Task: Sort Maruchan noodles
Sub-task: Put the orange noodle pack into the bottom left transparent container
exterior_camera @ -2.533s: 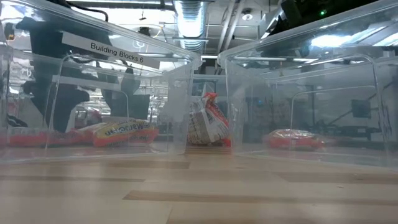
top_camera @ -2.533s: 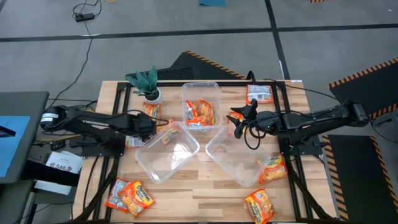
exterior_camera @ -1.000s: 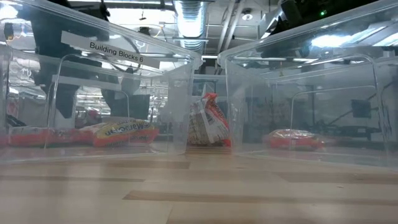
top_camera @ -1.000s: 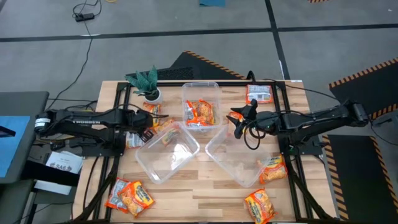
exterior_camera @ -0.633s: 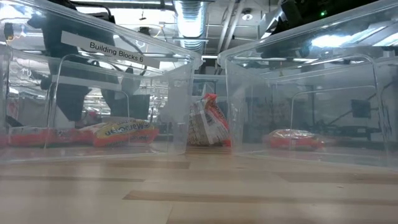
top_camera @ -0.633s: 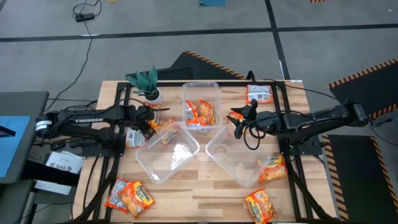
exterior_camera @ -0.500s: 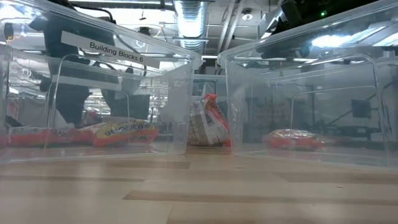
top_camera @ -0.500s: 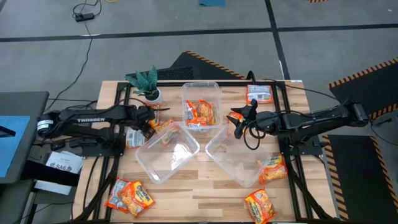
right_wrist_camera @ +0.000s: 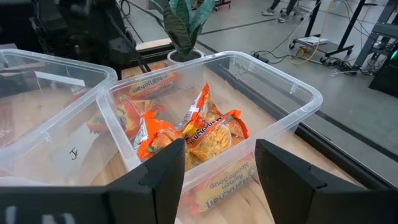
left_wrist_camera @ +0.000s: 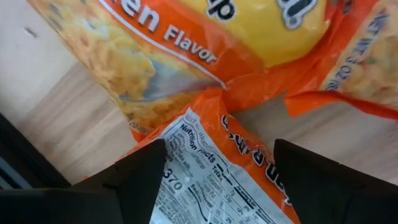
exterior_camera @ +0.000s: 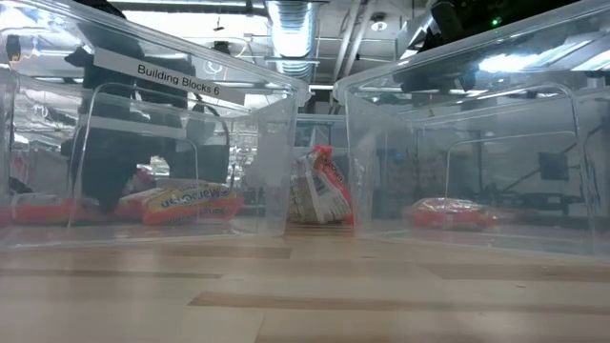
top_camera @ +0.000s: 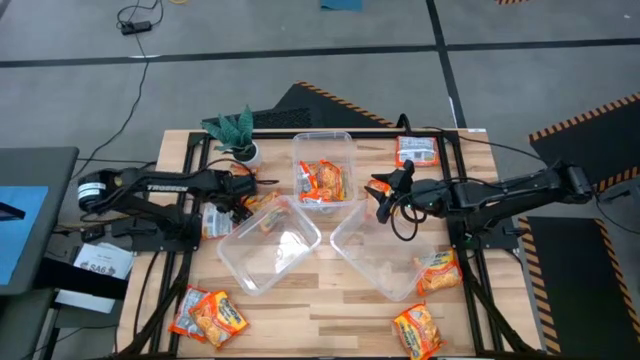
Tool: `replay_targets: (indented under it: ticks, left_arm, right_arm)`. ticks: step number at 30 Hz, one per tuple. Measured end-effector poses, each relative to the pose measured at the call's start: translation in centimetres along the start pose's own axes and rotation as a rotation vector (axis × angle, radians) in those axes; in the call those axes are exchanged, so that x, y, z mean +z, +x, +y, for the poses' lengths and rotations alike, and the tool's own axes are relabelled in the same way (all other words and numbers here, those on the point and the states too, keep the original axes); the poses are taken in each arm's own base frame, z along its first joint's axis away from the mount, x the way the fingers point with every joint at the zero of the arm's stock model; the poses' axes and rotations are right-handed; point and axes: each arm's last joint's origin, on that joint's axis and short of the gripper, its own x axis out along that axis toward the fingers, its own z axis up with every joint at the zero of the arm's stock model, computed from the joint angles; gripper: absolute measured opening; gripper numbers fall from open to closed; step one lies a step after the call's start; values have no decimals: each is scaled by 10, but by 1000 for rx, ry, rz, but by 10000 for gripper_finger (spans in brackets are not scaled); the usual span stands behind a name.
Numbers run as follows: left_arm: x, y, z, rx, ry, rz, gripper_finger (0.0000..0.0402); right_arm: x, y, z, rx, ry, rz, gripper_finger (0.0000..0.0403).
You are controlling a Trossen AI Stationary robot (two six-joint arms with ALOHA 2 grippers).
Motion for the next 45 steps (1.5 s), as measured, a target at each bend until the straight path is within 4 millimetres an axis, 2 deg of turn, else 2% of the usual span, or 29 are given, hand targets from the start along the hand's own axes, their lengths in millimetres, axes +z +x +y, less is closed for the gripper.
replay_targets:
  ticks: [8, 11, 14, 19, 21, 27, 31, 36, 45]
  left_arm:
    - [2, 17, -5, 65, 8, 77, 288]
    - [3, 19, -6, 79, 16, 83, 270]
    - [2, 18, -7, 79, 17, 75, 216]
    - [0, 14, -7, 77, 17, 30, 54]
    - [0, 12, -7, 77, 17, 14, 19]
    - [-2, 3, -4, 43, 14, 2, 6]
    - [-2, -11, -2, 0, 8, 5, 1]
    - [-1, -39, 2, -52, -9, -16, 0]
    - [3, -105, 14, -204, -60, -186, 0]
  right_arm:
    - [0, 0, 0, 0, 0, 0, 216]
    - [0, 0, 0, 0, 0, 0, 216]
    - [0, 0, 0, 0, 0, 0, 216]
    - [0, 0, 0, 0, 0, 0, 216]
    - [0, 0, 0, 0, 0, 0, 216]
    - [0, 0, 0, 0, 0, 0, 216]
    - [0, 0, 0, -1, 0, 0, 216]
    - [0, 0, 0, -1, 0, 0, 216]
    - [0, 0, 0, -1, -1, 0, 216]
